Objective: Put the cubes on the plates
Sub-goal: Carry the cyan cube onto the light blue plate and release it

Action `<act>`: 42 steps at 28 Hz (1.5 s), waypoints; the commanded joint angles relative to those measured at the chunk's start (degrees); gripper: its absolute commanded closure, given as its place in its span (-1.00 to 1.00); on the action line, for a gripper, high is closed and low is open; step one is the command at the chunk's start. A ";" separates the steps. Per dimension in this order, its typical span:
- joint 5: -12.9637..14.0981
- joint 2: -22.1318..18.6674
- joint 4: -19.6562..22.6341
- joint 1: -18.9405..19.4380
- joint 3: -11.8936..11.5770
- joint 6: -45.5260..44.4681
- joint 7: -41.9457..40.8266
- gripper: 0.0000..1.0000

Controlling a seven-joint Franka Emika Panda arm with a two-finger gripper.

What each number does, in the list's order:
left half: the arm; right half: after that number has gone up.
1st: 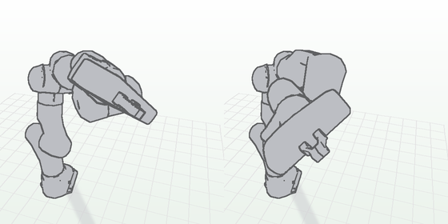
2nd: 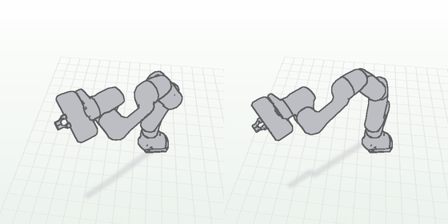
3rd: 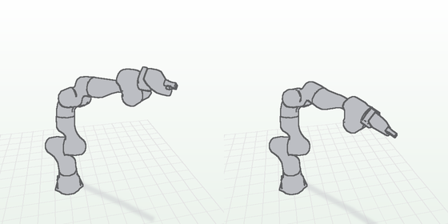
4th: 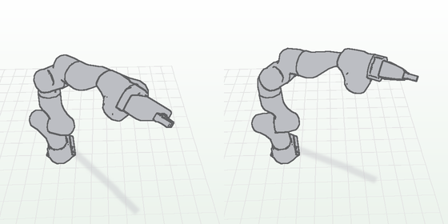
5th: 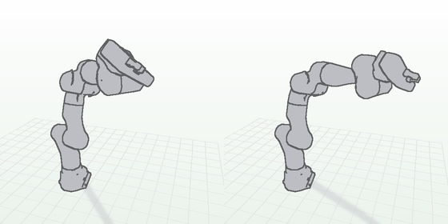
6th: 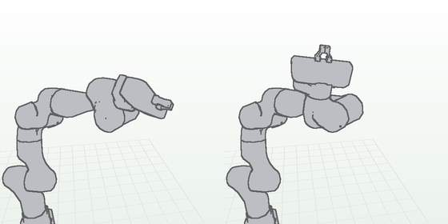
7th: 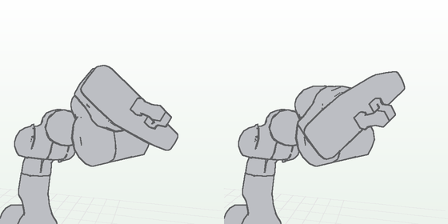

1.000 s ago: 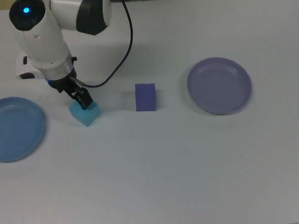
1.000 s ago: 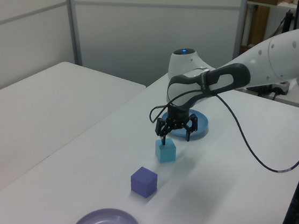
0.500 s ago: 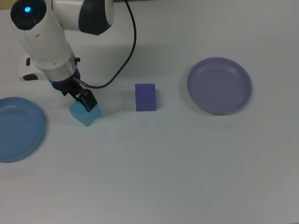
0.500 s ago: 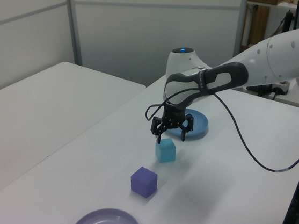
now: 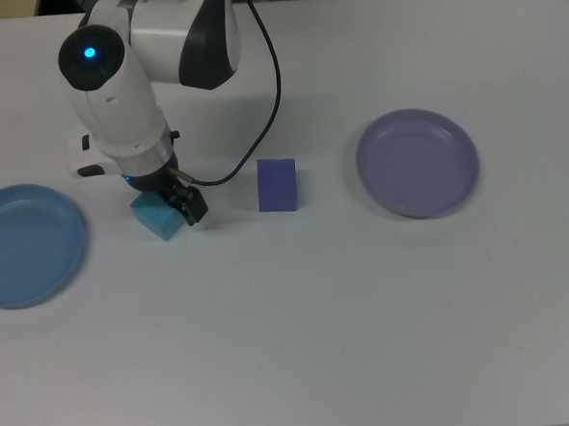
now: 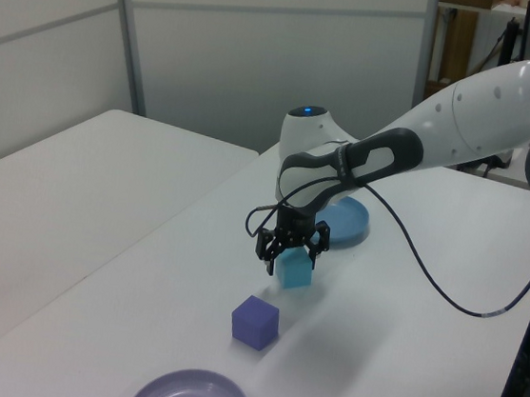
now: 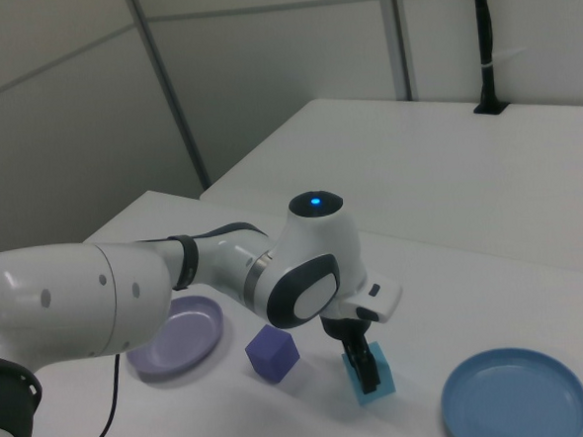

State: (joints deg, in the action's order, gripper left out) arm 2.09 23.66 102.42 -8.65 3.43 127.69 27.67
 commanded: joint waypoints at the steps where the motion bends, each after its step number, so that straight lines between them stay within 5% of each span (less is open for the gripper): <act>1: 0.55 -0.01 -2.31 -0.67 -0.79 0.36 -0.16 -0.03; 13: 0.20 -1.59 -6.00 -3.57 -0.88 -0.25 -3.40 0.44; 17: 0.11 -1.68 -6.70 -4.36 -1.58 -0.60 -3.94 0.42; 26: 0.63 -0.72 -8.37 -6.29 -8.61 0.01 -10.88 0.38; 34: 0.72 1.57 -9.78 -10.77 -8.79 2.72 -12.29 0.23; 42: 1.07 3.68 -9.78 -10.34 -8.44 3.79 -11.59 0.06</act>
State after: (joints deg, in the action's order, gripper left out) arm 2.02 25.20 94.04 -19.74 -5.15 130.10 16.21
